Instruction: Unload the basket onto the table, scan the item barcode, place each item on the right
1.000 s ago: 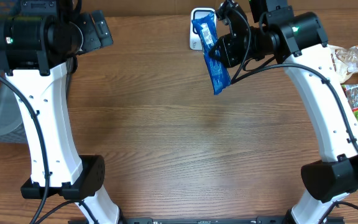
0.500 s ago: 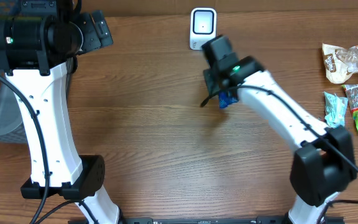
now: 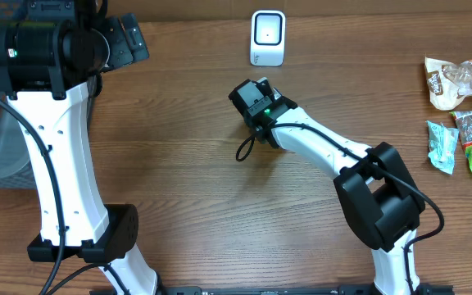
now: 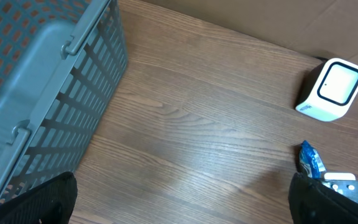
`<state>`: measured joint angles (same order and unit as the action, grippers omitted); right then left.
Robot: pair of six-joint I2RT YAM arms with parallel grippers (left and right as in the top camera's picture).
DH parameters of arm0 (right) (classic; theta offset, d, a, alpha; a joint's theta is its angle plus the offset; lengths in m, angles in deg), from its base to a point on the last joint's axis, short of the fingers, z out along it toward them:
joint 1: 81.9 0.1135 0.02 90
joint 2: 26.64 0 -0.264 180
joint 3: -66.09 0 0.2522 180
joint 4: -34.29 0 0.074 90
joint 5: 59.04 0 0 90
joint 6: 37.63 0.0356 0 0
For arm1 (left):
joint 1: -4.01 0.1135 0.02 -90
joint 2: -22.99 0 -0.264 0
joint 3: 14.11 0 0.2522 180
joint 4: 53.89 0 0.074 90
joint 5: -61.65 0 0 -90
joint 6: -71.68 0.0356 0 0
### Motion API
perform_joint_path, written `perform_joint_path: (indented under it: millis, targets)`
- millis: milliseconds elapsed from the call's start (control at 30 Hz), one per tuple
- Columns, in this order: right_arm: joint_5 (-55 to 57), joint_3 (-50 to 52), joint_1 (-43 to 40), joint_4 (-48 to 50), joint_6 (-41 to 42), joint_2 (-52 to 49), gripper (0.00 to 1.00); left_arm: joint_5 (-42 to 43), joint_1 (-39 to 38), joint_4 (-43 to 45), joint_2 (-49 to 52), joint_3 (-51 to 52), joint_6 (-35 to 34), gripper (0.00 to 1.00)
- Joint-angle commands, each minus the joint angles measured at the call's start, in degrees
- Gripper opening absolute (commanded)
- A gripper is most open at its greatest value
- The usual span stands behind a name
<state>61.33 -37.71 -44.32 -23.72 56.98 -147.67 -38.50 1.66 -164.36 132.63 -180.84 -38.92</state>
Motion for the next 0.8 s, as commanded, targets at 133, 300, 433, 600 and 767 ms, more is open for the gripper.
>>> perform_joint_path:
  millis: [133, 300, 433, 600, 767]
  targets:
    - [-12.3, -9.4, -6.1, -7.7, 5.3, 7.7, 0.53, -0.8, 0.1, -0.1, -0.2, 0.0, 0.4, 1.0]
    - [-38.5, -11.2, -20.1, -12.5, 10.2, 12.8, 0.6, -0.8, 0.1, -0.1, -0.2, 0.0, 0.4, 1.0]
    - [-61.8, -7.7, -31.6, -13.9, 12.0, 11.7, 0.61, -0.8, 0.1, -0.1, -0.2, 0.0, 0.5, 1.0]
    - [-72.8, 1.9, -36.5, -7.8, 13.2, 10.1, 0.61, -0.8, 0.1, -0.1, -0.2, 0.0, 0.5, 1.0]
    - [-72.1, 10.8, -35.7, 3.6, 10.9, 10.0, 0.65, -0.8, 0.1, -0.1, -0.2, 0.0, 0.4, 1.0]
